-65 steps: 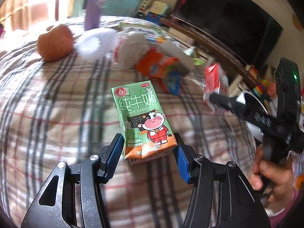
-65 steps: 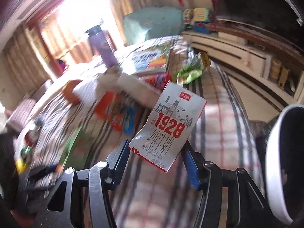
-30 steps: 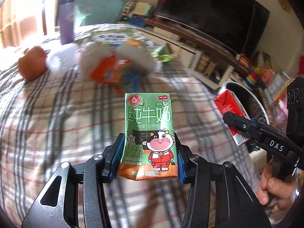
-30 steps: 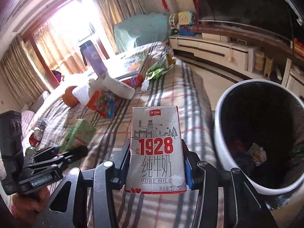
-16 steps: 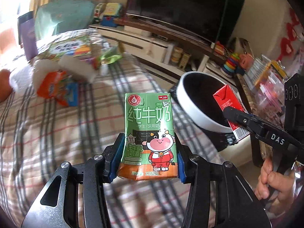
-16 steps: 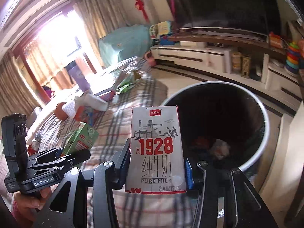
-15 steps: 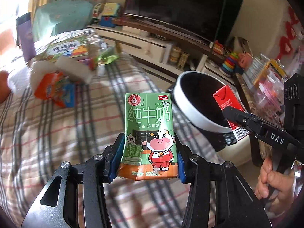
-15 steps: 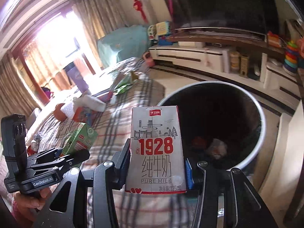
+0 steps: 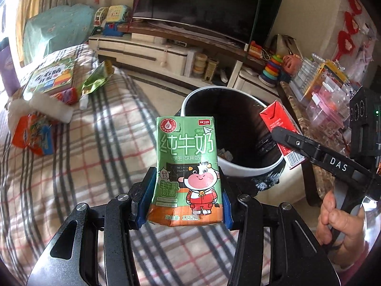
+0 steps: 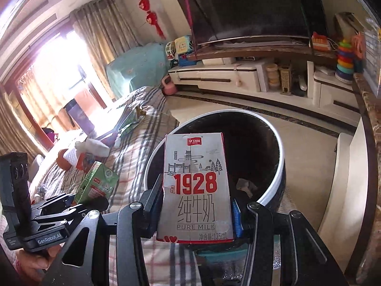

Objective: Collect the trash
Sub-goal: 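Carry both milk cartons over the bin and open both tools to drop them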

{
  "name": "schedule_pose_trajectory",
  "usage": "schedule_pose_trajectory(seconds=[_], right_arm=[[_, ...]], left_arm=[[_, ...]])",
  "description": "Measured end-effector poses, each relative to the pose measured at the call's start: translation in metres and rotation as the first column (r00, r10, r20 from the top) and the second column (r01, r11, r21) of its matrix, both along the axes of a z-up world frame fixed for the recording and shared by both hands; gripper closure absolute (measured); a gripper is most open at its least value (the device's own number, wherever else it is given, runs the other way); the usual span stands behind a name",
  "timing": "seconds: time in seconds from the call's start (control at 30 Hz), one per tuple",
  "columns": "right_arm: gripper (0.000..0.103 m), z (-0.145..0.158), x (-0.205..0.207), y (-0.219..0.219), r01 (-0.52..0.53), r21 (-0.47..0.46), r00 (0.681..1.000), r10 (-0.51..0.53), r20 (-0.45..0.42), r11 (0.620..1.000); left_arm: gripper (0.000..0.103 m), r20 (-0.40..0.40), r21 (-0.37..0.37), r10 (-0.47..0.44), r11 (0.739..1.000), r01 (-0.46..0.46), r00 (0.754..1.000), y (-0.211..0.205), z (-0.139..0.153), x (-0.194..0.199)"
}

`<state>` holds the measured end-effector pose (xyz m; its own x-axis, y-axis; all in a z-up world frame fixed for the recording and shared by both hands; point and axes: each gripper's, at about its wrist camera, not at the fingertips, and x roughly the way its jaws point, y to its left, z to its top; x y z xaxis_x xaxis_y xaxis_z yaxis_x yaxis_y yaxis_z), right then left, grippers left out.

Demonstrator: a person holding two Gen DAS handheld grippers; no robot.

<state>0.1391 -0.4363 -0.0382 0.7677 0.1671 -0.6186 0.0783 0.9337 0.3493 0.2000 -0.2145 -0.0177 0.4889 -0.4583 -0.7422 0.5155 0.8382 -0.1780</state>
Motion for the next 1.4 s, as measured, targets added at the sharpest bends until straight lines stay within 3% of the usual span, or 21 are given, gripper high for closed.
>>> schedule_pose_trajectory(seconds=[1.4], right_arm=[[0.056,-0.009,0.043,-0.038,0.028,-0.014,0.998,-0.028,-0.054,1.0]], left_arm=[[0.057,0.004,0.076,-0.077,0.994,0.076,0.997,-0.076,-0.008,0.035]])
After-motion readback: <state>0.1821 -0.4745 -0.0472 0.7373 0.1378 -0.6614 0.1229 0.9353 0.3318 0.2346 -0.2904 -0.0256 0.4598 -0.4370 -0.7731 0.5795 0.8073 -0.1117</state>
